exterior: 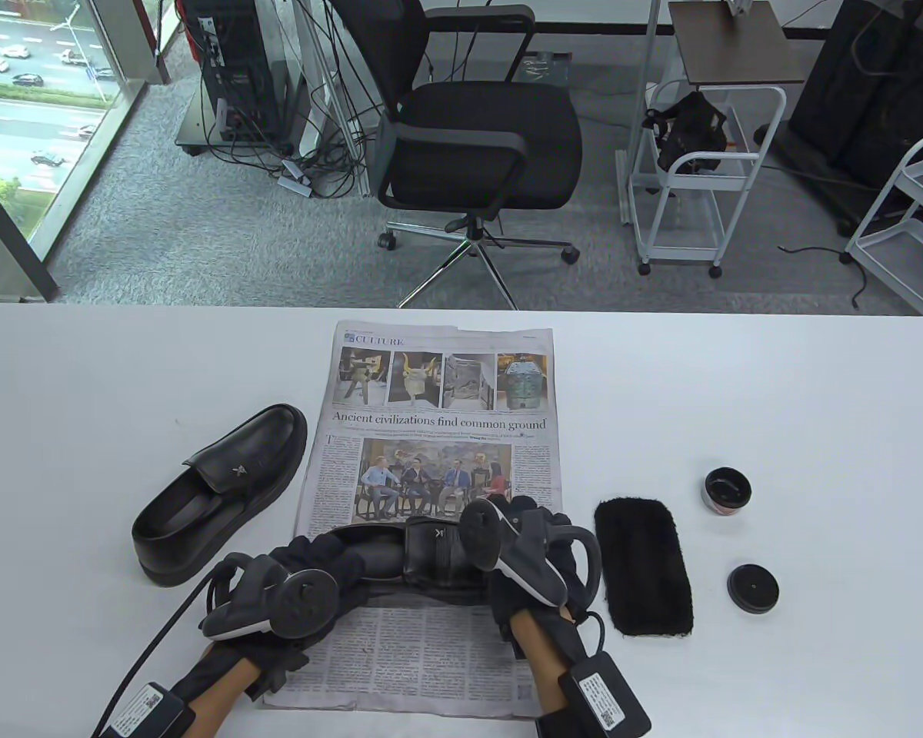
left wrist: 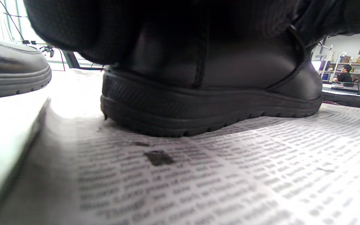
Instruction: Dip and apply built-in sponge shoe polish on shoes
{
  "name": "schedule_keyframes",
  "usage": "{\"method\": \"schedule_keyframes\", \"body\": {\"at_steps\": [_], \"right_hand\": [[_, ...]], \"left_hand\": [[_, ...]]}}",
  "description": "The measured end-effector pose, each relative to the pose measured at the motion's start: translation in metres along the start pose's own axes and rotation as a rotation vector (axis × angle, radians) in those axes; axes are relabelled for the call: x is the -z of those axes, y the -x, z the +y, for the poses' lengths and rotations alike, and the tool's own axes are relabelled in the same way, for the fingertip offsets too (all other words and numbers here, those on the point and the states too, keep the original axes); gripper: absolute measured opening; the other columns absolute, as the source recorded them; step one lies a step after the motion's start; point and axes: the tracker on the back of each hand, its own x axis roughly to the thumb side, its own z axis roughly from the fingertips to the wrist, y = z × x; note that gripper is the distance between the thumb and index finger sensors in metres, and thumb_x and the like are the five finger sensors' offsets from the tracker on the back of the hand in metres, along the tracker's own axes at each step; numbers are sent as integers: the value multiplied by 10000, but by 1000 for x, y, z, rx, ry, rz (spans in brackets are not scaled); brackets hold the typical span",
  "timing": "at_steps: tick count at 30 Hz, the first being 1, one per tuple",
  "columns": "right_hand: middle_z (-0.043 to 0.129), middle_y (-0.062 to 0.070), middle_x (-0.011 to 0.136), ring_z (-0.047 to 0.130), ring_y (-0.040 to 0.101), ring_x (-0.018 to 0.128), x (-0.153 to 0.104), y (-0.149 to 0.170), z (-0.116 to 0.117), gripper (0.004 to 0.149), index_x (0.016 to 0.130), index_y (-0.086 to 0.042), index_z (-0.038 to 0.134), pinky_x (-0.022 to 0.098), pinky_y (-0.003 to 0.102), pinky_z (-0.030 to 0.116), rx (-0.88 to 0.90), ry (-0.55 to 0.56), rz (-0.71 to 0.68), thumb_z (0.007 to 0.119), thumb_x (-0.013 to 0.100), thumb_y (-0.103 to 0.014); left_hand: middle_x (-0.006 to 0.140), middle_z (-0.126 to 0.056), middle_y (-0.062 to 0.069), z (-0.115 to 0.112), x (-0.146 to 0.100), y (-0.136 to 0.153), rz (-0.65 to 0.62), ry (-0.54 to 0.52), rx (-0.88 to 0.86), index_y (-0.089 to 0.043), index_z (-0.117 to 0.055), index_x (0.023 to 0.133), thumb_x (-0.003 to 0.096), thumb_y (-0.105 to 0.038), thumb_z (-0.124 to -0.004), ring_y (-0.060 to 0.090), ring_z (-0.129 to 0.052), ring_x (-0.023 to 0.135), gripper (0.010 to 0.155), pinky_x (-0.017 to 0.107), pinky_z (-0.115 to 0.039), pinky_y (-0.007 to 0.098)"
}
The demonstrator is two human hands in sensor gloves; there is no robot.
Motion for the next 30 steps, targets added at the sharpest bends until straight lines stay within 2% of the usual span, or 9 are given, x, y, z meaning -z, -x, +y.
{"method": "schedule_keyframes", "body": {"at_steps": [7, 14, 16, 19, 22, 30], "right_hand": [[958, 141, 664, 1004, 278, 451, -13, -6, -8, 462, 842, -128, 836, 528, 585, 779, 14, -203, -7, 818, 432, -340], [953, 143, 631, 1000, 262, 418, -22, -32, -8, 485, 841, -86, 806, 508, 578, 791, 144, -285, -105, 804, 437, -354], [948, 144, 640, 997, 269, 426, -25, -38, -9, 479, 843, -92, 804, 514, 581, 785, 177, -246, -138, 804, 435, -343], [936, 140, 657, 987, 279, 446, -26, -50, -6, 471, 840, -102, 797, 525, 586, 770, 191, -92, -222, 796, 429, -331], [927, 134, 663, 979, 284, 455, -27, -56, -3, 467, 838, -113, 793, 529, 592, 762, 151, 33, -236, 788, 428, -336], [910, 136, 694, 968, 298, 484, -18, -55, 4, 487, 853, -122, 773, 547, 603, 743, 64, 123, -189, 785, 426, -357]], "left_hand": [[961, -636, 124, 0, 0, 0, -1, 0, -1, -205, -693, 952, 591, -487, -644, 448, -790, 740, 461, 597, -684, 641], [962, -635, 123, 0, 0, 0, -1, 1, -2, -204, -692, 952, 591, -487, -644, 449, -789, 741, 462, 597, -683, 642], [961, -635, 124, 0, 0, 0, -2, 0, -2, -204, -692, 953, 592, -487, -644, 449, -789, 740, 461, 597, -683, 642], [961, -635, 124, 0, 0, 0, 3, -1, -3, -203, -694, 951, 591, -487, -644, 448, -790, 739, 461, 597, -683, 641], [960, -635, 125, 0, 0, 0, 1, -3, -3, -202, -693, 952, 591, -487, -644, 448, -788, 738, 462, 596, -683, 642], [960, -635, 125, 0, 0, 0, 5, -2, -1, -204, -694, 951, 591, -487, -643, 448, -789, 738, 461, 596, -683, 641]]}}
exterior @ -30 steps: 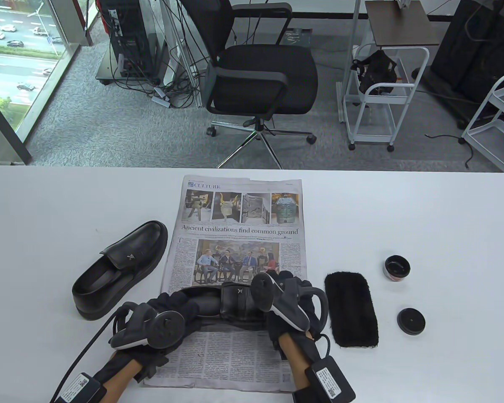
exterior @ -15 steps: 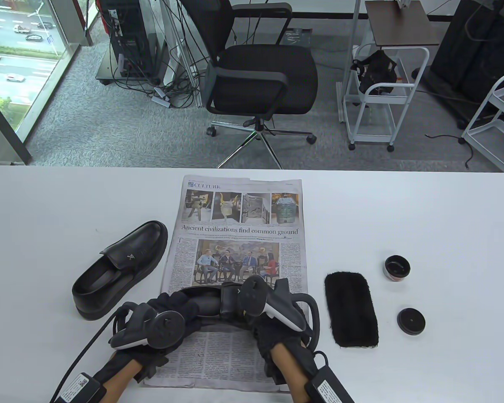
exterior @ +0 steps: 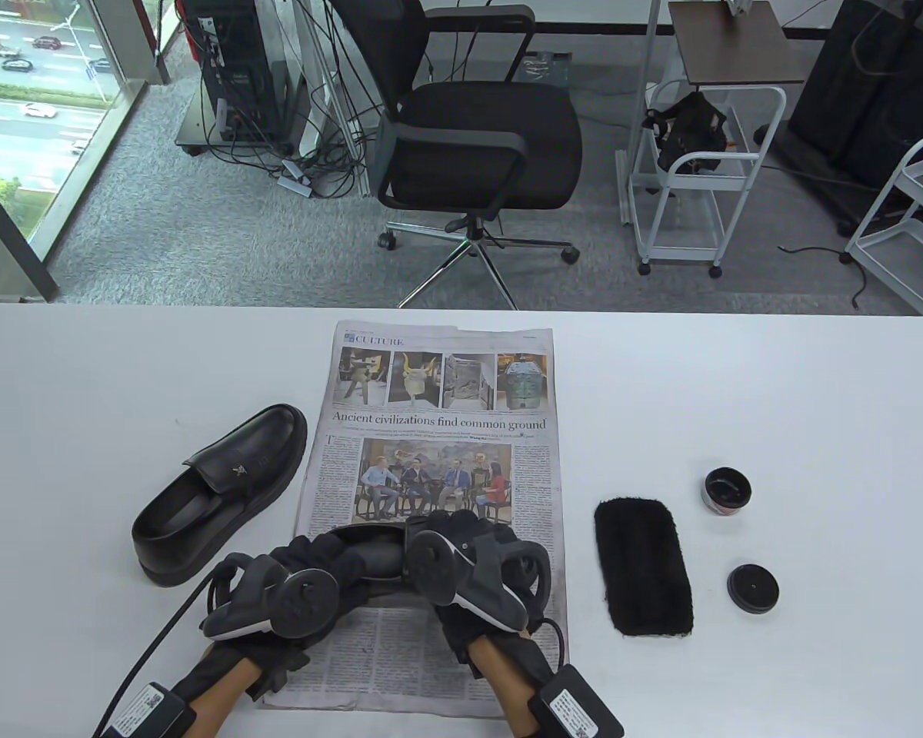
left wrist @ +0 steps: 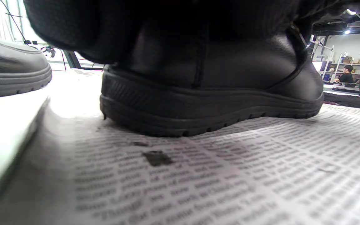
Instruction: Dip and apply built-in sponge shoe polish on shoes
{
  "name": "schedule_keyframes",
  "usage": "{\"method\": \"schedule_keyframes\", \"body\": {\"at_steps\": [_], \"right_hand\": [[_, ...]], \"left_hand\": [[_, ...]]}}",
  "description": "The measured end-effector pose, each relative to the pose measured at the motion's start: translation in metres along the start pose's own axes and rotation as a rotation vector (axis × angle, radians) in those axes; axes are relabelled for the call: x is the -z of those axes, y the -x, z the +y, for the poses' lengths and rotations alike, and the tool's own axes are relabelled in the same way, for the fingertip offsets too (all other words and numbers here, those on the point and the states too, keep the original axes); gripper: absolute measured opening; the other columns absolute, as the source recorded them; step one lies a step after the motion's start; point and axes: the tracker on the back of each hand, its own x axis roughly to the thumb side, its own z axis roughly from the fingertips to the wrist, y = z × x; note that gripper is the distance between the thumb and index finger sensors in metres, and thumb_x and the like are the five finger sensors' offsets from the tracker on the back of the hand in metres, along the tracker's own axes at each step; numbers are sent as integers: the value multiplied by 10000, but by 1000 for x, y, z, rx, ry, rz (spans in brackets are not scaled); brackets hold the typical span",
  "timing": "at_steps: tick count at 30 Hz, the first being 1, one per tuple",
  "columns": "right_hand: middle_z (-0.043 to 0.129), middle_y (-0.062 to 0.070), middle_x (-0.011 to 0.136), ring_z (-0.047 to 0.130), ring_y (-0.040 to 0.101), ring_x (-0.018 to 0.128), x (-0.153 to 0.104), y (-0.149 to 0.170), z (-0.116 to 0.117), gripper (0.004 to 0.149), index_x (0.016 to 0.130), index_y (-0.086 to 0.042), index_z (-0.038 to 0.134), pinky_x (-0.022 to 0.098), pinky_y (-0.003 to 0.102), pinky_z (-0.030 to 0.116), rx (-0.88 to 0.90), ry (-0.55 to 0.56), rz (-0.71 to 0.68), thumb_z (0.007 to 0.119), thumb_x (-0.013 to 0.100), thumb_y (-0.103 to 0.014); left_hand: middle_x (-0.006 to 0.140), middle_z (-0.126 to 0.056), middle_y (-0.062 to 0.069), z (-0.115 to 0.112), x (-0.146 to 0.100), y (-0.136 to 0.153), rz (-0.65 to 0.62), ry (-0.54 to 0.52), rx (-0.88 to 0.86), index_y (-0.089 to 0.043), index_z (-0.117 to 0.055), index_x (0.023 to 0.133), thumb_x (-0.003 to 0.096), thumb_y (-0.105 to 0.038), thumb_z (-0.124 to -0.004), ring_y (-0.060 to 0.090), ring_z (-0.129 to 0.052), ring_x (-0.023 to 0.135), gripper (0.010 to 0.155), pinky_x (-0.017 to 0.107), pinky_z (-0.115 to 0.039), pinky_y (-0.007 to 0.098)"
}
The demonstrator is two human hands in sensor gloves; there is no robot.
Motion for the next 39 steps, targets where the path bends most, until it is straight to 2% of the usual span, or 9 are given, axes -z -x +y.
{"method": "schedule_keyframes", "body": {"at_steps": [7, 11, 15, 21, 26, 29, 33, 36, 39], "right_hand": [[900, 147, 704, 958, 298, 490, 9, 23, 10, 474, 861, -121, 769, 555, 605, 737, -65, -47, 115, 766, 428, -314], [900, 156, 704, 956, 302, 488, 7, 35, 5, 471, 861, -126, 779, 558, 608, 735, -114, -78, 170, 784, 425, -303], [911, 156, 699, 962, 292, 484, 4, 45, -6, 461, 852, -153, 811, 555, 602, 747, -148, -159, 227, 811, 418, -307], [941, 141, 646, 984, 263, 429, -2, 46, -13, 469, 826, -106, 817, 518, 584, 783, -79, -306, 246, 826, 421, -342], [955, 128, 604, 991, 239, 393, -4, 32, -12, 477, 809, -94, 819, 497, 566, 805, 35, -362, 188, 818, 424, -374], [944, 128, 613, 982, 243, 404, -5, 22, -10, 475, 815, -97, 808, 505, 570, 795, 118, -324, 132, 810, 425, -368], [930, 132, 633, 973, 259, 426, -2, 12, -5, 470, 821, -104, 798, 519, 582, 775, 195, -139, 0, 796, 421, -350], [931, 125, 651, 967, 301, 459, 0, 10, -1, 468, 821, -125, 807, 532, 602, 751, 166, -12, -18, 800, 415, -358], [928, 124, 677, 963, 311, 480, 3, 12, 3, 484, 835, -134, 802, 544, 605, 741, 64, 22, 24, 793, 414, -374]], "left_hand": [[961, -634, 123, 0, 0, 0, 0, 0, 0, -206, -693, 951, 590, -488, -643, 448, -788, 740, 461, 597, -683, 641], [962, -634, 124, 0, 0, 0, 0, 0, 0, -206, -693, 951, 591, -488, -643, 449, -788, 741, 460, 597, -682, 642], [961, -635, 123, 0, 0, 0, 0, 0, 1, -207, -694, 951, 590, -488, -643, 449, -788, 740, 460, 598, -683, 641], [961, -635, 124, 0, 0, 0, 0, 0, 1, -206, -693, 952, 590, -488, -643, 450, -788, 740, 461, 597, -682, 643], [961, -634, 123, 0, -1, 0, -1, 0, 1, -205, -693, 951, 591, -488, -643, 450, -788, 740, 461, 597, -682, 642], [961, -634, 124, 0, 0, 0, -1, 0, 1, -206, -692, 952, 591, -488, -642, 449, -788, 741, 461, 597, -683, 642], [961, -635, 125, 0, 0, 0, -2, 0, 1, -206, -693, 952, 591, -488, -643, 449, -789, 738, 461, 596, -683, 642], [961, -634, 125, 0, 0, 0, -2, 0, 1, -204, -693, 952, 590, -489, -643, 449, -789, 738, 462, 596, -683, 642], [960, -634, 126, 0, 0, 0, -3, 0, 1, -205, -692, 952, 591, -489, -642, 449, -788, 738, 462, 596, -683, 642]]}}
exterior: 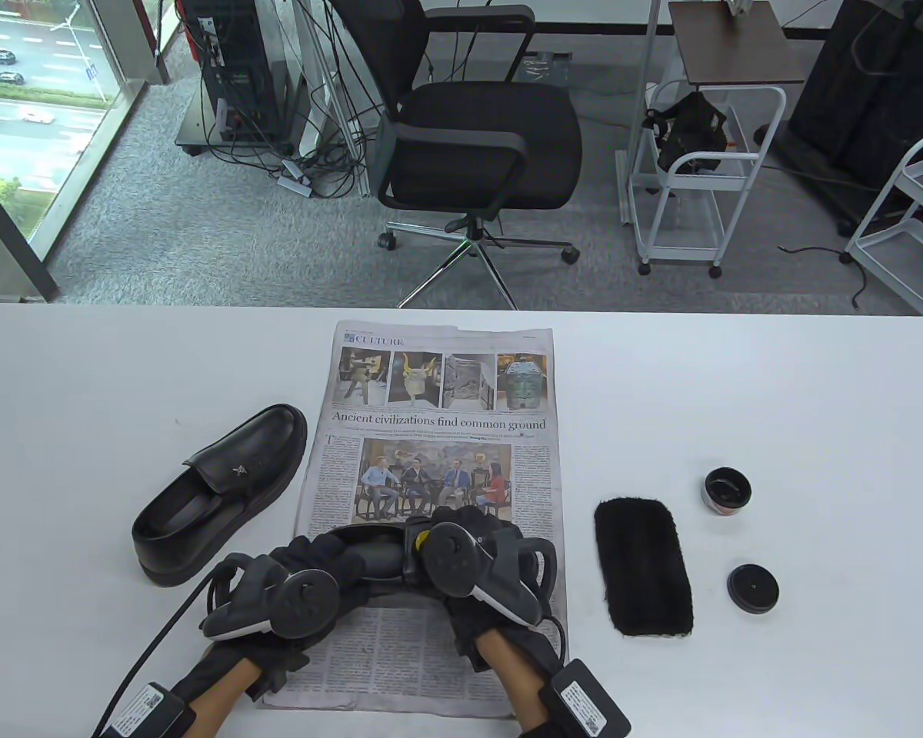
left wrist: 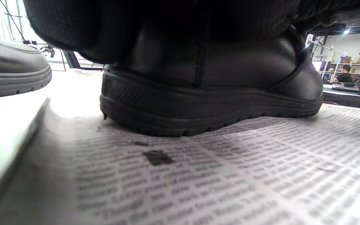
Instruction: Dip and apply built-in sponge shoe polish on shoes
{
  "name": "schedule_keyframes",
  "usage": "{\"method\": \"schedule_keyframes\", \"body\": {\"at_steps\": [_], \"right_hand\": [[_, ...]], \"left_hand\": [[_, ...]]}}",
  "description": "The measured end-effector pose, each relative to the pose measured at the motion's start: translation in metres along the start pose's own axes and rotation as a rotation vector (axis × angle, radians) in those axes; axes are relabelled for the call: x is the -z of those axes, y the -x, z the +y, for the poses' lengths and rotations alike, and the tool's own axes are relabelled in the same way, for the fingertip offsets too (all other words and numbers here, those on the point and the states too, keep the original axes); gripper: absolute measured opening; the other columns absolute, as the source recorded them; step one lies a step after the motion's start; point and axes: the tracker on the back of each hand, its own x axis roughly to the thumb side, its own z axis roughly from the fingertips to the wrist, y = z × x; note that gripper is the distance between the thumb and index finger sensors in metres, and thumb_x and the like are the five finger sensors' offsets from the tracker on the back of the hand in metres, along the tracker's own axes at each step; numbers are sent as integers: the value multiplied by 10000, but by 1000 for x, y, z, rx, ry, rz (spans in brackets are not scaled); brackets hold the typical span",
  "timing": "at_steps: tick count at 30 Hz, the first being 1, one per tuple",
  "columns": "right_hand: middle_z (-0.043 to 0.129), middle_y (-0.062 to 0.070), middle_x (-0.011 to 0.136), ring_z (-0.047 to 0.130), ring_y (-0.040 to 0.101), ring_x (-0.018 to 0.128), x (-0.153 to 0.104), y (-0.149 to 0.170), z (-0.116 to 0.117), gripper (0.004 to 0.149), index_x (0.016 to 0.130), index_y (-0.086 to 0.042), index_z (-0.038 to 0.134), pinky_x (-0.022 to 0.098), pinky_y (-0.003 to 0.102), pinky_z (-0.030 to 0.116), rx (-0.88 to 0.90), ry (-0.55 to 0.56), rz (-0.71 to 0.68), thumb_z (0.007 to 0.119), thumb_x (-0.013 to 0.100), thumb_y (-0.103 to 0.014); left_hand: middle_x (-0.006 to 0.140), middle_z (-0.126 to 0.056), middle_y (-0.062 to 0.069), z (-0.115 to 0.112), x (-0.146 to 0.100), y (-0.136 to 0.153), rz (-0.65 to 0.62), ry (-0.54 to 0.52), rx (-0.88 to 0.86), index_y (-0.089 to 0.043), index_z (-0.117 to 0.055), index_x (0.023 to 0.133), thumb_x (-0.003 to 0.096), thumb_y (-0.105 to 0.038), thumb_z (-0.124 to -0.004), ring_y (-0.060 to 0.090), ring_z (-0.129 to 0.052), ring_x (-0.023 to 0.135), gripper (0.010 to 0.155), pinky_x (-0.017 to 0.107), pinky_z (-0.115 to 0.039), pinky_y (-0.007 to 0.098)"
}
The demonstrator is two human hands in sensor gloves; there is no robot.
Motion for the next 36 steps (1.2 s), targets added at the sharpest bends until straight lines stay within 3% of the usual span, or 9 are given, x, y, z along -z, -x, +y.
{"method": "schedule_keyframes", "body": {"at_steps": [6, 12, 18, 25, 29, 36], "right_hand": [[926, 130, 684, 961, 312, 485, 8, 16, 5, 478, 845, -134, 801, 549, 606, 737, -84, -22, 84, 798, 417, -347], [945, 133, 649, 966, 302, 456, 5, 31, -7, 453, 811, -130, 832, 553, 591, 749, -194, -80, 146, 837, 411, -344], [954, 116, 589, 977, 262, 397, 0, 41, -16, 439, 786, -123, 836, 519, 569, 783, -146, -225, 215, 802, 439, -390], [964, 99, 535, 985, 229, 349, -6, 21, -16, 449, 769, -116, 838, 485, 545, 813, -33, -337, 153, 792, 442, -421], [950, 121, 557, 974, 255, 365, -7, 1, -10, 450, 783, -110, 826, 496, 562, 792, 73, -180, -30, 791, 434, -391], [942, 134, 622, 974, 296, 423, -5, -8, -1, 474, 812, -122, 818, 524, 594, 764, -25, 76, -163, 771, 417, -379]], "left_hand": [[961, -634, 125, 0, 0, 0, -1, 0, 0, -205, -691, 953, 591, -488, -642, 448, -788, 739, 461, 598, -682, 641], [962, -633, 123, 0, 0, 0, 1, 1, -1, -205, -692, 952, 591, -489, -643, 449, -787, 741, 462, 597, -682, 642], [960, -634, 124, 0, 0, 0, 1, 1, -1, -205, -693, 951, 590, -489, -643, 448, -788, 740, 462, 597, -683, 641], [961, -634, 125, 0, 0, 0, 1, 1, 0, -205, -692, 953, 591, -489, -642, 449, -788, 740, 463, 596, -683, 641], [961, -633, 124, 0, 0, 0, 1, 0, 0, -205, -692, 953, 591, -489, -643, 448, -787, 740, 462, 596, -682, 642], [961, -633, 124, 0, 0, 0, 2, 1, -1, -205, -691, 953, 591, -489, -643, 449, -787, 740, 463, 597, -682, 642]]}}
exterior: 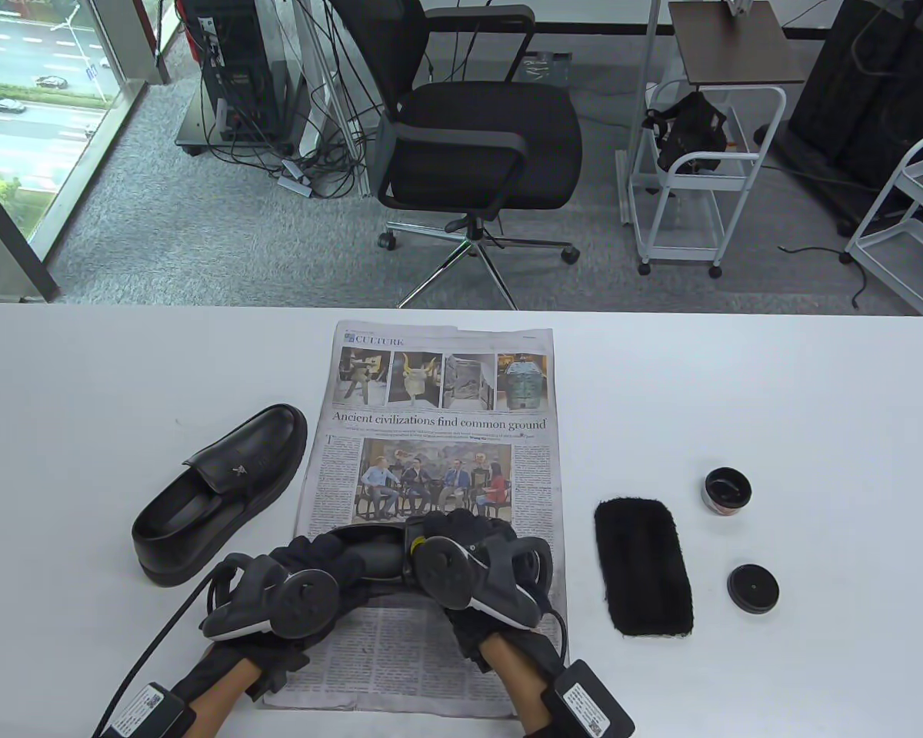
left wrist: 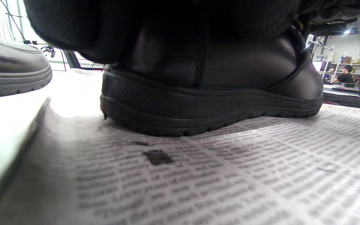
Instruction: Dip and apply built-in sponge shoe polish on shoes
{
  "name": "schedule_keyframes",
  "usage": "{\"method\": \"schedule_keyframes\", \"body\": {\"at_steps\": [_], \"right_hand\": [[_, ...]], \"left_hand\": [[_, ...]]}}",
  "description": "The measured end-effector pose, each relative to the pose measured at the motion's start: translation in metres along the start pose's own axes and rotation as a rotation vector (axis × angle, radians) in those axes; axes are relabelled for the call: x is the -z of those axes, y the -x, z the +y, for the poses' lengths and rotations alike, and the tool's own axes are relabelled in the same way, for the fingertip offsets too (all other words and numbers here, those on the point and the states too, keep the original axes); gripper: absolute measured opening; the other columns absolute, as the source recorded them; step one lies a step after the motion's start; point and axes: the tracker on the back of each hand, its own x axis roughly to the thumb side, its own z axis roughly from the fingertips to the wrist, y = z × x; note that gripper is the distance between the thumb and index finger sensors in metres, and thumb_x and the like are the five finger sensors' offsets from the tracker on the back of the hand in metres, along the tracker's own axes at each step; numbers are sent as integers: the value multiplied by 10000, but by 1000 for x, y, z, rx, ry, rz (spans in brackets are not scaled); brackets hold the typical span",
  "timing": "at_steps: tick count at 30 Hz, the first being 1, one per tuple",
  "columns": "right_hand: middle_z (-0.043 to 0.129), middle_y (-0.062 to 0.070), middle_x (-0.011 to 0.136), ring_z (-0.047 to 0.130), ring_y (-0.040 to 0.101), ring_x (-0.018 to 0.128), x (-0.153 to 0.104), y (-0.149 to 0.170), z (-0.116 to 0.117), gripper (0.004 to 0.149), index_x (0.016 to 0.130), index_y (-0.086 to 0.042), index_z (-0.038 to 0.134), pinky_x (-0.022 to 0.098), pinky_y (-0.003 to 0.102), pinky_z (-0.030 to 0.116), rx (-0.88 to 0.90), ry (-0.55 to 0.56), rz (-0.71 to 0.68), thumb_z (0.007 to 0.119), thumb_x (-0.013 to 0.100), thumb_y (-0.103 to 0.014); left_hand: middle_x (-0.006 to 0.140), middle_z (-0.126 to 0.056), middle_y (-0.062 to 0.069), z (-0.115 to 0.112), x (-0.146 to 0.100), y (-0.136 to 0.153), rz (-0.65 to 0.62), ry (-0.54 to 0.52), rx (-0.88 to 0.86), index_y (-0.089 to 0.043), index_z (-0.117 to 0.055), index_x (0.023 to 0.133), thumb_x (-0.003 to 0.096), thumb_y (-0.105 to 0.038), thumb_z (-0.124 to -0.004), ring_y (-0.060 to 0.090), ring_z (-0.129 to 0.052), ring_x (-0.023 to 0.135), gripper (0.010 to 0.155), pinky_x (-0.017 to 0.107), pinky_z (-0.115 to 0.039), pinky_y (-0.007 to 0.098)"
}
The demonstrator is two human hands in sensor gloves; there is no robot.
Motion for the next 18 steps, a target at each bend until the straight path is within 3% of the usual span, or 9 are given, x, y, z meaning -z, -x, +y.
{"method": "schedule_keyframes", "body": {"at_steps": [9, 18], "right_hand": [[937, 125, 644, 971, 291, 443, 6, 24, 7, 479, 830, -134, 806, 541, 592, 757, -124, -86, 118, 774, 416, -373], [947, 129, 587, 967, 269, 383, 2, 47, -4, 458, 796, -120, 829, 521, 577, 777, -131, -218, 246, 810, 416, -373]], "left_hand": [[961, -634, 123, 0, 0, 0, -1, 0, 1, -205, -691, 953, 590, -490, -643, 448, -788, 740, 463, 597, -683, 642], [962, -633, 123, 0, 0, 0, -1, 1, 1, -205, -690, 953, 591, -486, -644, 450, -787, 742, 461, 598, -682, 642]]}}
